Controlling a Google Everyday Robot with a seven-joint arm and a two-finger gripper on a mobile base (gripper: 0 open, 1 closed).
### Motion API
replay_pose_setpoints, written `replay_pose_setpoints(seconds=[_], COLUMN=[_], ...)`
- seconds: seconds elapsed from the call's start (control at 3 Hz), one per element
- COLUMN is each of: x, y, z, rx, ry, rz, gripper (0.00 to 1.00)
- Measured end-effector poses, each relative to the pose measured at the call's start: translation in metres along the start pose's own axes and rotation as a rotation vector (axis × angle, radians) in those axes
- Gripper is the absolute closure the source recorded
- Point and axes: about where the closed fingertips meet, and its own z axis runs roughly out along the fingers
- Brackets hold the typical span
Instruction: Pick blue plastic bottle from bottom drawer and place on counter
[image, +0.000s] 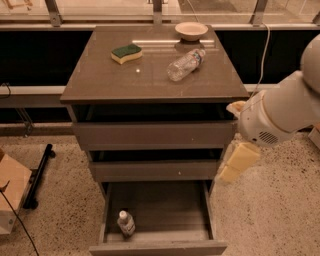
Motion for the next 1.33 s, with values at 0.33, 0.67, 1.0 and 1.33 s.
replay_pose_setpoints(seconds=[0.33,0.67,1.0,1.33], x=[0.004,0.012,0.020,0.032], y=[0.009,0.016,0.021,0.022], z=[0.037,0.074,0.110,0.152], rx=[-0.006,-0.019,-0.042,-0.048], ry=[-0.019,-0.040,-0.060,-0.087], rz=[0.008,0.010,0.014,0.023], gripper=[0.00,0.00,0.00,0.00])
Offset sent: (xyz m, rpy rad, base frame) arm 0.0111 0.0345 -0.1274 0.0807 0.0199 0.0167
